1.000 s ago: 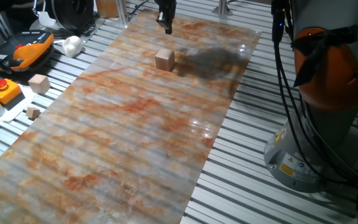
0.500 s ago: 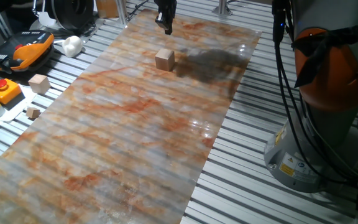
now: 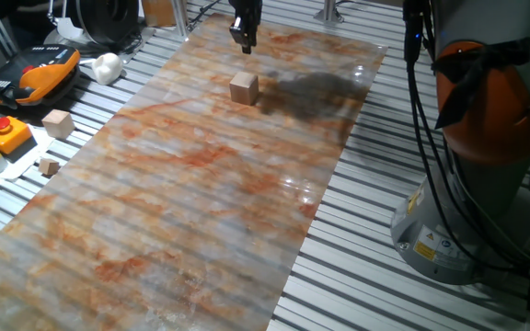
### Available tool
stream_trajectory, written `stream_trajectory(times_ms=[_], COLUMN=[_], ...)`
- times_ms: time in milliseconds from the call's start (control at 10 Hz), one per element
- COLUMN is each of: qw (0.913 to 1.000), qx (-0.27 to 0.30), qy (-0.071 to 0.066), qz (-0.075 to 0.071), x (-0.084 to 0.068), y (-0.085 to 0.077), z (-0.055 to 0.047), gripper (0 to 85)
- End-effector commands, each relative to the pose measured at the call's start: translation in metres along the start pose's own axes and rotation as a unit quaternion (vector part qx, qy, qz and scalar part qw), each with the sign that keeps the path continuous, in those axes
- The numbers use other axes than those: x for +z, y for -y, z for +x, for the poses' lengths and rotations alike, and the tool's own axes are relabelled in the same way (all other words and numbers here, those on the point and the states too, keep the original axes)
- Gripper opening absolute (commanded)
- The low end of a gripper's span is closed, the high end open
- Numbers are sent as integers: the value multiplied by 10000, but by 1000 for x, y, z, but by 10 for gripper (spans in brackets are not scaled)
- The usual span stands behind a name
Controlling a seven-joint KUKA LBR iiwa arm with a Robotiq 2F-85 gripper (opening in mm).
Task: Hold a small block with the gripper and sweep it from left to right on the table
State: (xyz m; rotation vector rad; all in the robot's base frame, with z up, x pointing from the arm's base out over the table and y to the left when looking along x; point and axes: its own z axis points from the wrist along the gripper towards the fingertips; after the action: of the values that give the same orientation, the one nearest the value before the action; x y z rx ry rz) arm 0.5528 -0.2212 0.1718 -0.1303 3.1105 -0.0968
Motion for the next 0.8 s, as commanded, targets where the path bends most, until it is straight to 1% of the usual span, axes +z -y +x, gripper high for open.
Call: stream_trajectory(times_ms=[0,200,300,400,600,700], qw=[10000,10000,10000,10000,9999,10000], qx=[-10,-4,-11,-25,-16,-4], qy=[-7,-21,-11,-2,24,-23], qz=[-1,-16,-47,-71,-101,-85], x=[0,0,1,6,13,15], y=[0,0,0,0,1,1], z=[0,0,-1,-3,-3,-4], gripper=[340,340,340,340,340,340])
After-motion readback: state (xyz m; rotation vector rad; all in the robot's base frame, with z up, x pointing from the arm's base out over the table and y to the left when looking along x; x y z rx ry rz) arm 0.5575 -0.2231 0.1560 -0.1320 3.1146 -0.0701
